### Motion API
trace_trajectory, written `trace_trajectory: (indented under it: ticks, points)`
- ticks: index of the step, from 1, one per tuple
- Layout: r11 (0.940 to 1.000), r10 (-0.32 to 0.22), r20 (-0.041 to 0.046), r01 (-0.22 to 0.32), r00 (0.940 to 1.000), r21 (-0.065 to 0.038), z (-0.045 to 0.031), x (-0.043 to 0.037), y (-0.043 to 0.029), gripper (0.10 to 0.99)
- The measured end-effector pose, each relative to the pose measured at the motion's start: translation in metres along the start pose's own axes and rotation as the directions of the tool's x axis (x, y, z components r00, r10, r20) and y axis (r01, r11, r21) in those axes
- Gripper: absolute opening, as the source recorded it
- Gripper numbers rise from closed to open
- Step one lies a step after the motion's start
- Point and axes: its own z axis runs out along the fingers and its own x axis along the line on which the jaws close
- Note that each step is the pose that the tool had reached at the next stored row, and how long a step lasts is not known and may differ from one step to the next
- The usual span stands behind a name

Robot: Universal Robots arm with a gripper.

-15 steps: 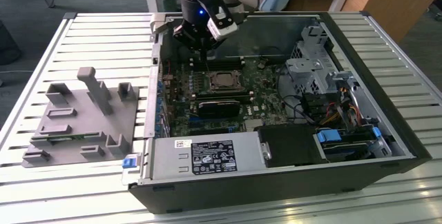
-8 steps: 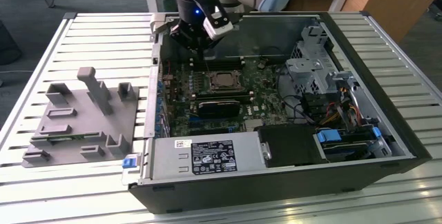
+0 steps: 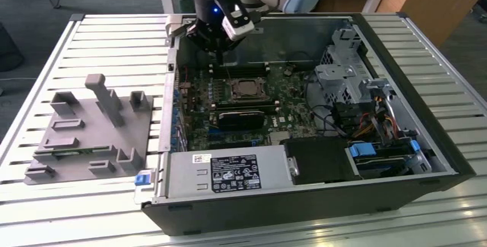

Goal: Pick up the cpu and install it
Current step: 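Install the first cpu locking lever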

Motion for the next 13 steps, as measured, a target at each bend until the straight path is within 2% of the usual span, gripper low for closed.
trace_trajectory:
  ticks: [2, 4, 13]
  points:
    - [1.0, 0.0, -0.001, 0.0, 1.0, 0.0, 0.0006, -0.0016, 0.0011, 0.106]
    - [1.0, 0.0, -0.0029, 0.0, 1.0, 0.0, 0.0013, -0.007, 0.0017, 0.106]
    - [1.0, 0.0, -0.0109, 0.0, 0.9999, 0.0, 0.0073, -0.0427, 0.0036, 0.106]
